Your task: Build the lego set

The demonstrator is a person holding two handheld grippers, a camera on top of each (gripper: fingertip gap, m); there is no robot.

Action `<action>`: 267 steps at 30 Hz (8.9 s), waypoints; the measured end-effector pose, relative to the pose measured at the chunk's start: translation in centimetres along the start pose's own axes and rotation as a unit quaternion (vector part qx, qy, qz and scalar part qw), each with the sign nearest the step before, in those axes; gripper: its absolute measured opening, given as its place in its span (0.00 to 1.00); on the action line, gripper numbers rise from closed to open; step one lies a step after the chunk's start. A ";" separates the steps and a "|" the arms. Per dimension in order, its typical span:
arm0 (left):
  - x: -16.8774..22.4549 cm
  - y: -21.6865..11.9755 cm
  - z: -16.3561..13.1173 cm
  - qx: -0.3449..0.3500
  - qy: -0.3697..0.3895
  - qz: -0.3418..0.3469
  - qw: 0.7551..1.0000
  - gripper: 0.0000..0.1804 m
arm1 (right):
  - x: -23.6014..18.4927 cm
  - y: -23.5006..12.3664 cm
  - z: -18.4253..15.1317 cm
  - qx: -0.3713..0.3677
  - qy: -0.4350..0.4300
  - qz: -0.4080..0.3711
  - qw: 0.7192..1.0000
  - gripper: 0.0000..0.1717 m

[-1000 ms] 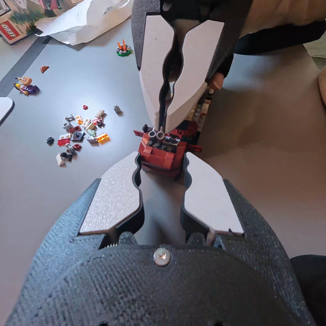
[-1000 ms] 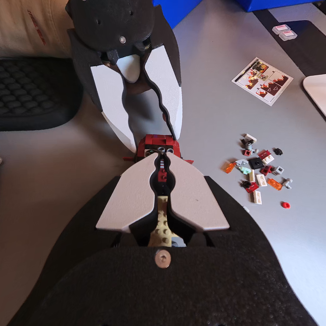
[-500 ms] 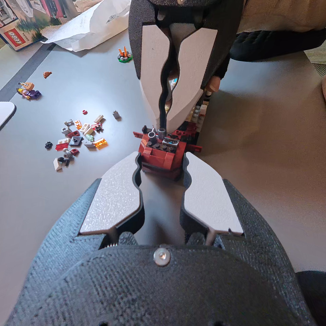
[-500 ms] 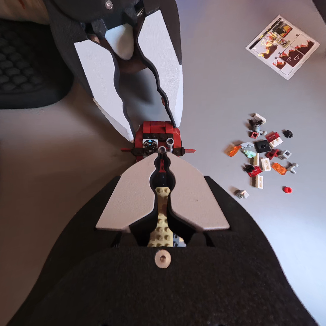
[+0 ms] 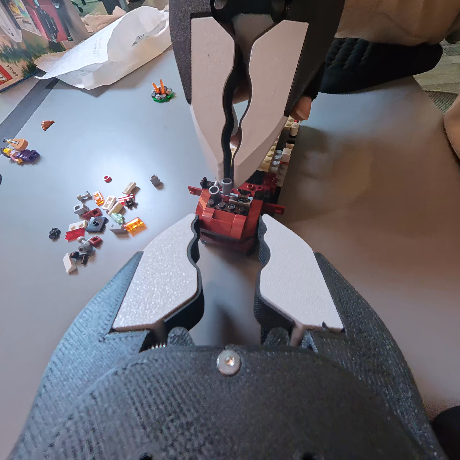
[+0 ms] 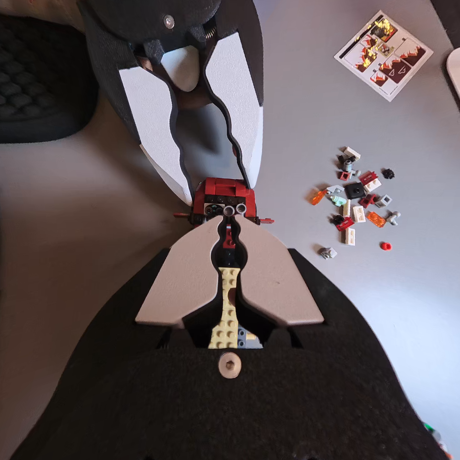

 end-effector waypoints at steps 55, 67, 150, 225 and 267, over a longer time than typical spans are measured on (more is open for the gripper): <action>-0.8 1.5 3.1 -0.047 0.022 -0.058 0.997 0.04 | 0.5 -0.9 0.3 -0.075 0.015 0.016 0.997 0.02; -1.2 1.8 3.4 -0.069 0.023 -0.079 0.994 0.04 | 0.7 -0.9 0.2 -0.064 -0.002 0.023 0.998 0.02; -0.7 1.1 0.0 -0.068 0.014 -0.037 0.997 0.31 | 0.9 1.1 3.1 -0.213 -0.001 0.050 0.976 0.00; 0.4 2.5 0.6 -0.037 -0.023 0.019 0.999 0.31 | 0.7 -1.2 -1.7 0.013 -0.071 -0.026 0.997 0.01; 0.9 2.9 0.9 -0.047 -0.052 0.068 0.995 0.31 | 1.1 -1.0 -0.2 -0.054 0.042 -0.003 0.998 0.07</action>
Point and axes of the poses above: each gripper's, where its closed fingertips meet, y out along the fingers, z out of its top, x = y × z across the jaws, the point moved 6 cm from there along -y, back along the fingers, and after that the axes turned 1 degree about z, right-handed, at the moved point
